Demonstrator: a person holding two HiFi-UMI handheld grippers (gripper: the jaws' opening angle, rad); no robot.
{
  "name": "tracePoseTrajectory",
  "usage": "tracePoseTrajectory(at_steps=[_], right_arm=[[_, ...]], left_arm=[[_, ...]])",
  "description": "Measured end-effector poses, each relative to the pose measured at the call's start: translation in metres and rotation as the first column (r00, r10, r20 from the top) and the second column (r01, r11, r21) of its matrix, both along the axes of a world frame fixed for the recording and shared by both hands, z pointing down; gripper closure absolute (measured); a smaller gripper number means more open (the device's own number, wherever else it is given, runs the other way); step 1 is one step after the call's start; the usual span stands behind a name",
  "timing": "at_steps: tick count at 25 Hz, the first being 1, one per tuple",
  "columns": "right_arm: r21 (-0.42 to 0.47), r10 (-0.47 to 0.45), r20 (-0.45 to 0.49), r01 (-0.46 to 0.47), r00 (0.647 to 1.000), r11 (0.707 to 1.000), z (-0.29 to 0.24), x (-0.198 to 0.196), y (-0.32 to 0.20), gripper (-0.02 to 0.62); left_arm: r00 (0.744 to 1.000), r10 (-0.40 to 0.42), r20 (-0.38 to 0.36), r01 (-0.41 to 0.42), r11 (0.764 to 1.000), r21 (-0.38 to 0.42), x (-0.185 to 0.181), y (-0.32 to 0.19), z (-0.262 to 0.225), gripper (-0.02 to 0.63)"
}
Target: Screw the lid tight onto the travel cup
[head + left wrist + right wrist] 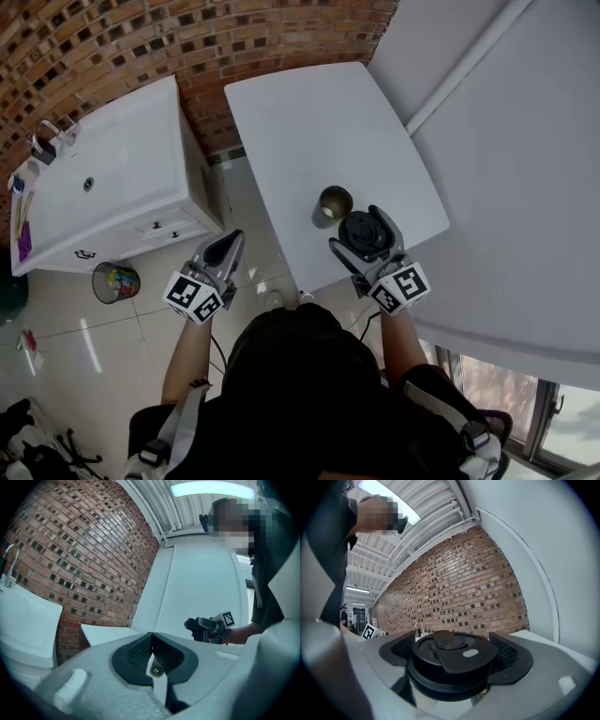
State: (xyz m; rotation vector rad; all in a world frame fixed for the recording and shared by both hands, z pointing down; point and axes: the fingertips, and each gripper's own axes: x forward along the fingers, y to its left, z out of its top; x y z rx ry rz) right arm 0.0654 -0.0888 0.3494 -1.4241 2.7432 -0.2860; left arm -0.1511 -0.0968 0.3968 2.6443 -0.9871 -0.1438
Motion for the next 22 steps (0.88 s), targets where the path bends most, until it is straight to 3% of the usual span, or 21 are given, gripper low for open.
tracePoseTrajectory(at_steps=[11,22], right_arm=[[0.072,-0.064,-0.026,0.065,0.998,0.995,-0.019,0.016,-0.011,0.109],[0.001,-0.092,-0.046,0.092,0.995,0.996,0.006,0.038,-0.005,0.109]], left_arm=[[0.996,0.055,0.065,-0.058,0.997,0.045,0.044,0.005,-0.008,0.604],[0.976,0.176,0.125,-0.176,0.984,-0.017,0.115,0.003,0.038,0.603]])
